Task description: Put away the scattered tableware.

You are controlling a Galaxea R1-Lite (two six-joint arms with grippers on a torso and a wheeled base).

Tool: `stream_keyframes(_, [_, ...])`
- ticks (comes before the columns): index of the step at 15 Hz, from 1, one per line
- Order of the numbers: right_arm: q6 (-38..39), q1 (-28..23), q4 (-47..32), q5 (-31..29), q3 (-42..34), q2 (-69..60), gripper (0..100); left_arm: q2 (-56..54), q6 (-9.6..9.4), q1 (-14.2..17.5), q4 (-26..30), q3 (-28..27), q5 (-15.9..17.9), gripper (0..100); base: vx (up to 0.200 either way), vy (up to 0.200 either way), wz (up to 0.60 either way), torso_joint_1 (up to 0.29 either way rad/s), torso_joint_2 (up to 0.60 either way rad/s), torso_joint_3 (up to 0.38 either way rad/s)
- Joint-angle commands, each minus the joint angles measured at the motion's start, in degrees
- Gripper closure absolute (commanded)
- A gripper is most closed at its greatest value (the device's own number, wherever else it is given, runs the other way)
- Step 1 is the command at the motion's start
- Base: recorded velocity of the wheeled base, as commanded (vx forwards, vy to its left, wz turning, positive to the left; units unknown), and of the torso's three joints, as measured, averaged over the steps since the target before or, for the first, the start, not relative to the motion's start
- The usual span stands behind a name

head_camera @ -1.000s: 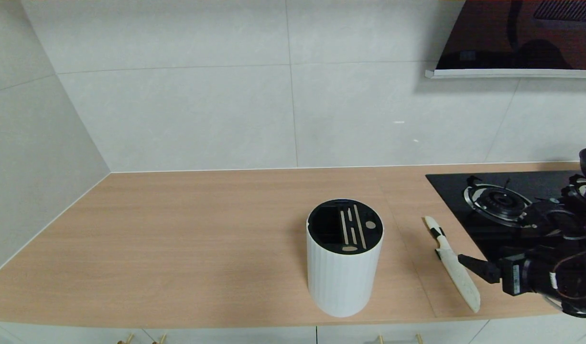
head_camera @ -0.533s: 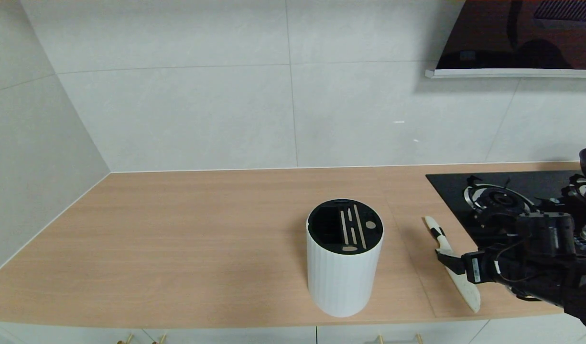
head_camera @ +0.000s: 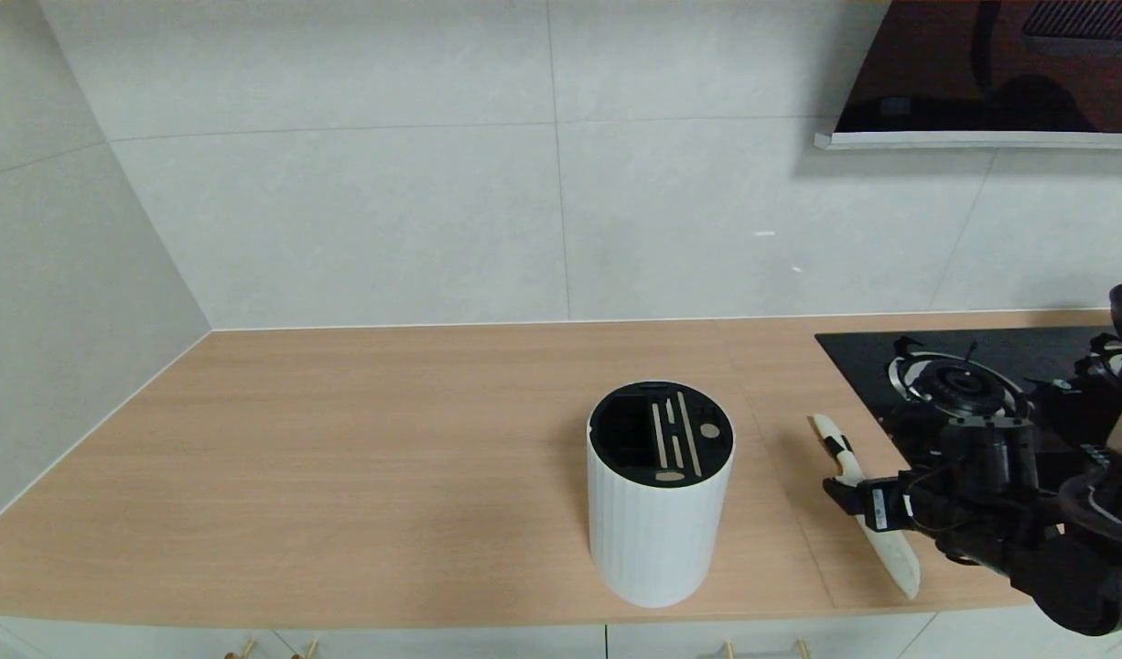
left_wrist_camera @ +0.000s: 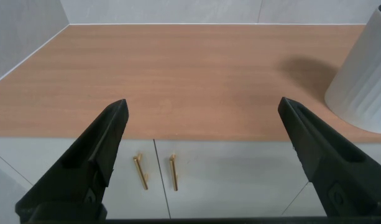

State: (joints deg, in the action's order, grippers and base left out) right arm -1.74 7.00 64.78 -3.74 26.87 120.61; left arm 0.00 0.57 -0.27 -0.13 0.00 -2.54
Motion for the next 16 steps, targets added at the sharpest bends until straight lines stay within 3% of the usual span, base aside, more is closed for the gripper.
stream_keyframes(1, [-0.1, -1.3, 2.8, -0.4, 1.3, 6.1, 0, 0.0, 0.04, 0.0, 0.0, 0.0, 0.0, 0, 0.000, 0.000, 0.00, 0.000, 0.00, 0.000])
stream_keyframes(16, [0.0, -2.1, 6.0, -1.0, 4.0, 11.5, 0, 0.0, 0.04, 0.0, 0.0, 0.0, 0.0, 0, 0.000, 0.000, 0.00, 0.000, 0.00, 0.000])
